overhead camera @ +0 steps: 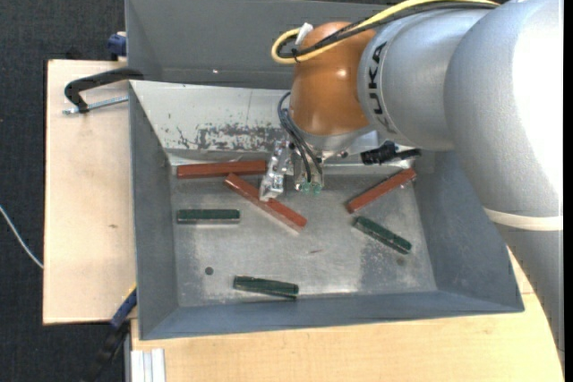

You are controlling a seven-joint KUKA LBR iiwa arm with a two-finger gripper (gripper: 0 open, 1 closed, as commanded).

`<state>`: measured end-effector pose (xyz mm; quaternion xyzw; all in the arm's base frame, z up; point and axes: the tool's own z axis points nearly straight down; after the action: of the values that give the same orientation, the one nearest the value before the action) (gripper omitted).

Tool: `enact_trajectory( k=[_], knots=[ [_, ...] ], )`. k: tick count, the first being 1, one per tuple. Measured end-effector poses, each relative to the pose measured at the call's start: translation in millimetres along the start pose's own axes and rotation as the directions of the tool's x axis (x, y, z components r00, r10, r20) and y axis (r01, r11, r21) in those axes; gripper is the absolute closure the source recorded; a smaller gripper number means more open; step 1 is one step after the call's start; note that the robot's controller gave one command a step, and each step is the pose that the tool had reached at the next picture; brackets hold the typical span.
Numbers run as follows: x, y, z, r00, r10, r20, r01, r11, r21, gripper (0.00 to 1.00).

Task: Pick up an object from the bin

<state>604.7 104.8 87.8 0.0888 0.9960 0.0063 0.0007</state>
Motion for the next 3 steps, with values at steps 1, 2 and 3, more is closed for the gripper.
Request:
enact_trajectory(
  k=[1,2,3],
  knots=[
    [3.7,-0.5,6.9,1.0,-0.003,-0.004,0.003,1.0,0.003,0.0],
    [-0.8,-3.8,8.2,1.0,0.002,0.018,-0.002,1.0,0.002,1.0],
    [-0.8,-3.8,8.2,1.0,0.003,0.018,-0.003,1.0,0.002,1.0]
  ],
)
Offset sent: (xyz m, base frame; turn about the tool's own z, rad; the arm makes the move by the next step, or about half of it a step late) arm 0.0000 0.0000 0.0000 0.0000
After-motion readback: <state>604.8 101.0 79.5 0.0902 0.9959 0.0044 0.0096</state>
